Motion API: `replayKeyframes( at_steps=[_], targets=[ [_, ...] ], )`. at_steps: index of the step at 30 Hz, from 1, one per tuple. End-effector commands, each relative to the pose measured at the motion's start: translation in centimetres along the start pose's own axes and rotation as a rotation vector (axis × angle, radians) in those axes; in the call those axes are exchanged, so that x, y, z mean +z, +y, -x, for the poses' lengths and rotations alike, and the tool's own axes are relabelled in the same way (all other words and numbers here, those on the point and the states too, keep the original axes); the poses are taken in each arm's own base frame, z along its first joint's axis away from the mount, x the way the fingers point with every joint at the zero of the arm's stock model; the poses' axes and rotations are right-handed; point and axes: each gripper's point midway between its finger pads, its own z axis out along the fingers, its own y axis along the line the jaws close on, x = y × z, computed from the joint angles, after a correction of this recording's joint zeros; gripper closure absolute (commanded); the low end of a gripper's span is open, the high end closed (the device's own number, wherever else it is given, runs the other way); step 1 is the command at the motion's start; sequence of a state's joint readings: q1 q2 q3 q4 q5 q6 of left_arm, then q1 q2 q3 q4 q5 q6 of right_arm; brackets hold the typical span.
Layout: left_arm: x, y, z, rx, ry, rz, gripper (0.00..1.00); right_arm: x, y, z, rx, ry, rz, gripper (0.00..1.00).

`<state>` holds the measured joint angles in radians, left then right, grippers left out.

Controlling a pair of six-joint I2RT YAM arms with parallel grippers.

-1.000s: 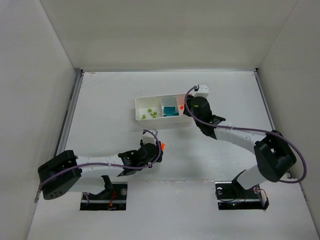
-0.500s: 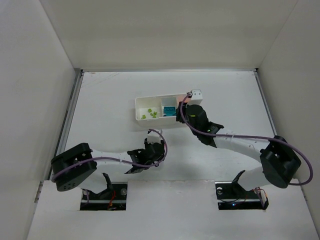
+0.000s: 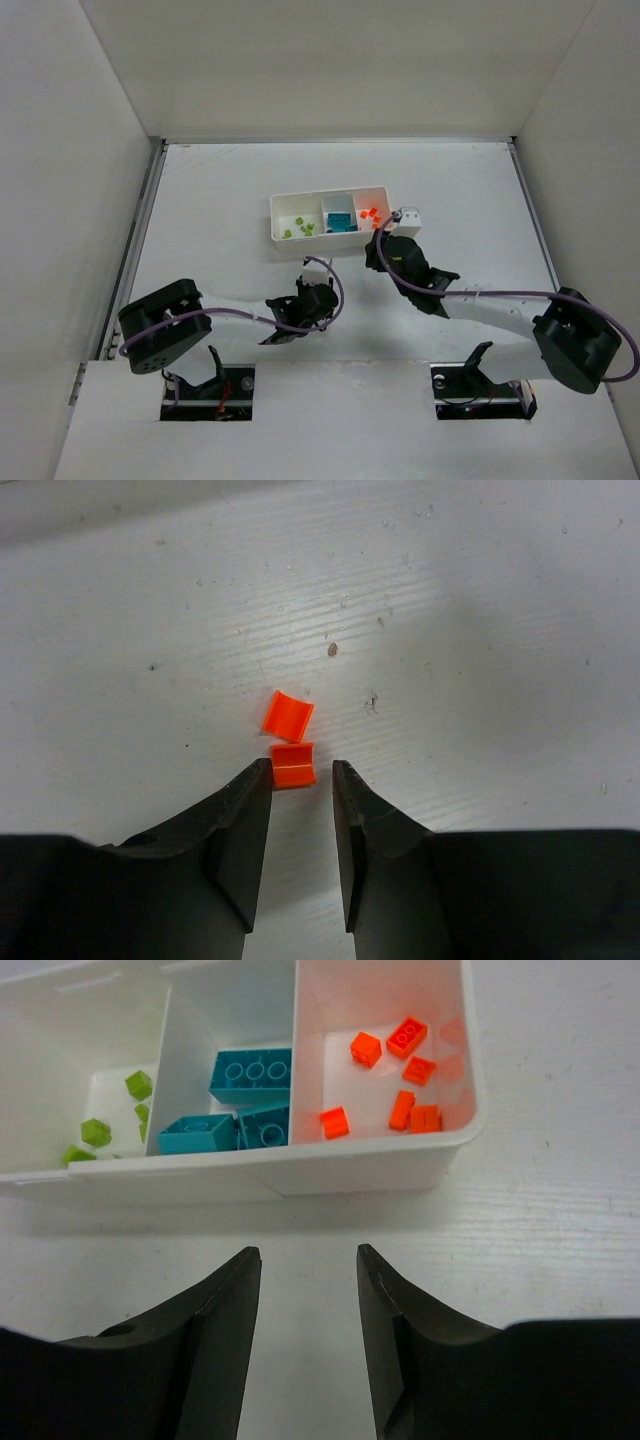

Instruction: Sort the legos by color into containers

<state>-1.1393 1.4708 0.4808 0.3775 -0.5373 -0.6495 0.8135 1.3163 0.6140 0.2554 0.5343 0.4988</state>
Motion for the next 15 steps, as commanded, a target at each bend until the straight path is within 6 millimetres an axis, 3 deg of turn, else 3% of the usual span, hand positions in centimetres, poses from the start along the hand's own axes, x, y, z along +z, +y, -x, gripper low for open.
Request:
replayKeyframes(
  at_steps=[1,8,15],
  targets=[
    [0.2,0.3,-0.4,0.033,0.012,0.029,0.73,-0.8,0.4,1.3,0.083,-0.060,0.022,0.51],
    [0.3,0.8,-0.8,0.059,0.014,0.059,0.86,-1.6,-0.6,-0.6,0.116,-0.034,0.013,0.51],
    [-1.8,-0.4,2.3,0.006,-0.039,-0.003,0.89,-2.7,-1.0,-3.0,0.151,-0.002,0.011,0.52]
  ],
)
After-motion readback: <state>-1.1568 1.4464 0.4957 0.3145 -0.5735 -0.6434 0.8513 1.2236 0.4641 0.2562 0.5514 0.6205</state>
